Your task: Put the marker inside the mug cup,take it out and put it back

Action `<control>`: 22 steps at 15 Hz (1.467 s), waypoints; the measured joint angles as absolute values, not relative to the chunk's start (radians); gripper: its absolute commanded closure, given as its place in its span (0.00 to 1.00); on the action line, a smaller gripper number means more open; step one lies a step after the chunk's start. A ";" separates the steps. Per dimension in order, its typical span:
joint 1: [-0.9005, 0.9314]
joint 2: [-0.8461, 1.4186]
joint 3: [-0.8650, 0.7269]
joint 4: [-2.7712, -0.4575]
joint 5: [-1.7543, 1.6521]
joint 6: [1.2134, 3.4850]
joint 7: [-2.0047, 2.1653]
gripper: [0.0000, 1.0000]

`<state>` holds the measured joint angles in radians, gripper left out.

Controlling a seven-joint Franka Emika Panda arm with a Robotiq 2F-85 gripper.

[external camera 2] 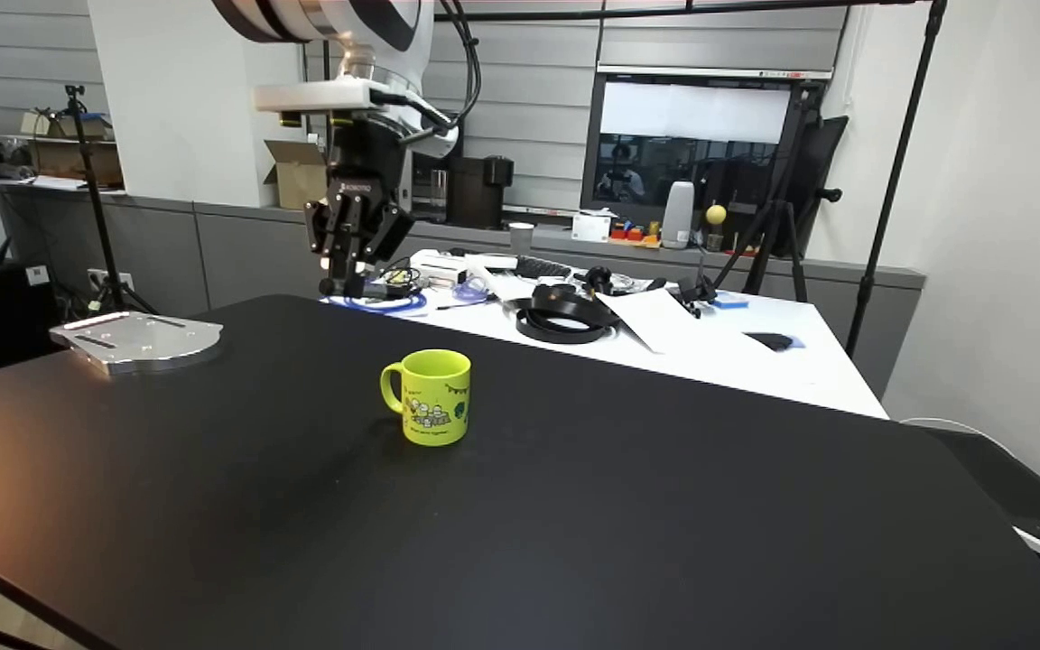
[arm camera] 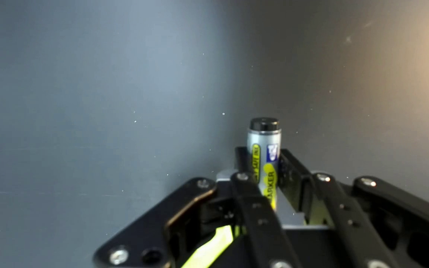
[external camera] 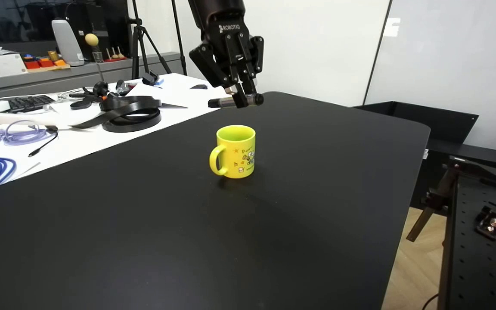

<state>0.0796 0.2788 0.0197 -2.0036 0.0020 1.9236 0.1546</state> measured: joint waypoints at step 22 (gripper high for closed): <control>-0.043 0.512 -0.009 -1.794 0.190 1.768 0.085 0.94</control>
